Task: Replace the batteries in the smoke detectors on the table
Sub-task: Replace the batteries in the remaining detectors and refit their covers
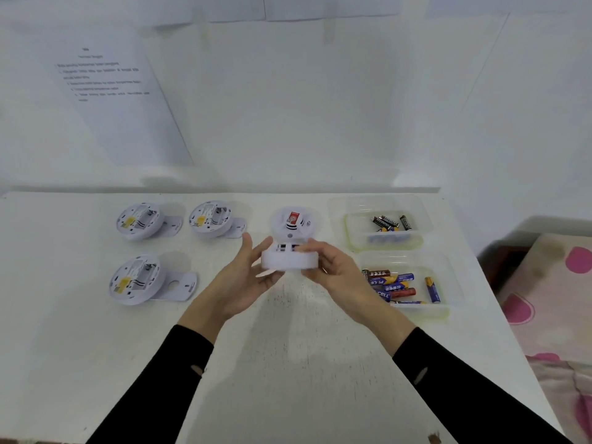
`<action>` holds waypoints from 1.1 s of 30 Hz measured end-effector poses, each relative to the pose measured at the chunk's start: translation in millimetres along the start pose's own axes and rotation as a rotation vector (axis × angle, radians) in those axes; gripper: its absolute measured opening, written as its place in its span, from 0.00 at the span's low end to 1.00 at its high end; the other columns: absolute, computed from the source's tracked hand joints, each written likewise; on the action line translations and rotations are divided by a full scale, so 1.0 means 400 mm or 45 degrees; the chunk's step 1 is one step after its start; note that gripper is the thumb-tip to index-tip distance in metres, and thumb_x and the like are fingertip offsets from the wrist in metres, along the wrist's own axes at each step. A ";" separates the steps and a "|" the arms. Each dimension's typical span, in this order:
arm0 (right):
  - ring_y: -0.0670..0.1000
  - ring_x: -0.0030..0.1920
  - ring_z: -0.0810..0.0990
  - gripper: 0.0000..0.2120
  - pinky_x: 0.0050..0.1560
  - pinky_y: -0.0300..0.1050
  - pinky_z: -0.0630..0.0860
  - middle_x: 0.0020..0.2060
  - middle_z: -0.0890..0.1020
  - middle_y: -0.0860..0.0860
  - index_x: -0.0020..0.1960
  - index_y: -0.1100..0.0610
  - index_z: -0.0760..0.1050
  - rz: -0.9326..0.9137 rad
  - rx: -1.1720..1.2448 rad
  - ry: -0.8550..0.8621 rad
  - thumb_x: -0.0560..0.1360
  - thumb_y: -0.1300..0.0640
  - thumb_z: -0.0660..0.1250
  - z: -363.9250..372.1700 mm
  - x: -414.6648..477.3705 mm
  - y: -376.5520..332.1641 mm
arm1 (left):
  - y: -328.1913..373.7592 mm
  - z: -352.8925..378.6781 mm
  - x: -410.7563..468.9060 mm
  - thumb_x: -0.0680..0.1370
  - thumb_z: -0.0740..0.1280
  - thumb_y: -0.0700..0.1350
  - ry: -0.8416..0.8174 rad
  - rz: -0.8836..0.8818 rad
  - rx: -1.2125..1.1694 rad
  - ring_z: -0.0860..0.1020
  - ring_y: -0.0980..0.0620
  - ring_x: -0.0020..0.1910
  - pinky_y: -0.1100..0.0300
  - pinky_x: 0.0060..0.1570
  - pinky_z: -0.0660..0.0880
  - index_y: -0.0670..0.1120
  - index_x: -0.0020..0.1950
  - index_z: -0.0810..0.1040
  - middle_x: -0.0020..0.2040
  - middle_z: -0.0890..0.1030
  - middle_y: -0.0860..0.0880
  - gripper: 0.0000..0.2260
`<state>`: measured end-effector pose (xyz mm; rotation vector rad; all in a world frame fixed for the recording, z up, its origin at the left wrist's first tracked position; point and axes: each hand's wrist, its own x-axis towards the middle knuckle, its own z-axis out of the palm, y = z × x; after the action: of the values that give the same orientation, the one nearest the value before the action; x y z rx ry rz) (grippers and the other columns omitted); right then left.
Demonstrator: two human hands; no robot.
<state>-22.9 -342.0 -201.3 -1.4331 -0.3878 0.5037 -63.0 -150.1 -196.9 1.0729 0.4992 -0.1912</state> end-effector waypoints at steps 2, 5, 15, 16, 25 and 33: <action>0.38 0.71 0.64 0.20 0.60 0.25 0.66 0.65 0.72 0.33 0.52 0.46 0.78 -0.063 -0.235 0.006 0.76 0.72 0.64 0.006 -0.011 0.036 | -0.016 -0.020 0.002 0.83 0.60 0.52 0.055 0.043 0.099 0.82 0.49 0.55 0.56 0.52 0.80 0.46 0.69 0.74 0.65 0.79 0.46 0.18; 0.41 0.74 0.61 0.21 0.65 0.29 0.65 0.69 0.69 0.43 0.61 0.52 0.74 -0.027 -0.266 -0.042 0.75 0.72 0.60 0.011 -0.025 0.073 | -0.065 -0.039 -0.009 0.83 0.61 0.44 0.103 0.143 0.202 0.82 0.48 0.56 0.57 0.50 0.81 0.43 0.70 0.74 0.60 0.82 0.47 0.16; 0.42 0.66 0.71 0.45 0.64 0.42 0.73 0.65 0.69 0.44 0.71 0.46 0.56 -0.009 -0.422 -0.129 0.64 0.59 0.81 0.009 -0.018 0.132 | -0.152 -0.057 -0.036 0.76 0.73 0.48 0.437 0.313 0.608 0.81 0.56 0.54 0.58 0.53 0.79 0.53 0.56 0.79 0.53 0.84 0.53 0.10; 0.43 0.65 0.73 0.46 0.64 0.43 0.74 0.63 0.70 0.47 0.71 0.46 0.55 -0.012 -0.418 -0.128 0.64 0.60 0.81 0.004 -0.016 0.132 | -0.146 -0.063 -0.038 0.76 0.73 0.48 0.449 0.334 0.657 0.81 0.57 0.52 0.60 0.52 0.79 0.55 0.54 0.80 0.52 0.84 0.55 0.08; 0.46 0.69 0.68 0.42 0.65 0.39 0.70 0.66 0.63 0.32 0.71 0.42 0.56 -0.063 -0.599 -0.162 0.67 0.62 0.75 0.002 -0.015 0.141 | -0.127 -0.121 -0.054 0.80 0.66 0.43 0.372 0.358 0.697 0.83 0.56 0.47 0.62 0.52 0.79 0.53 0.55 0.83 0.52 0.84 0.53 0.08; 0.40 0.63 0.59 0.49 0.62 0.41 0.52 0.64 0.61 0.38 0.69 0.44 0.58 -0.045 -1.035 0.442 0.56 0.33 0.77 0.122 -0.033 0.162 | -0.029 -0.249 -0.098 0.82 0.61 0.37 0.506 0.646 0.649 0.80 0.56 0.50 0.61 0.50 0.78 0.53 0.51 0.81 0.50 0.81 0.53 0.13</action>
<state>-66.4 -304.3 -259.9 -2.2490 -0.3493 0.0395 -131.3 -71.7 -225.3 1.7160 0.5271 0.3709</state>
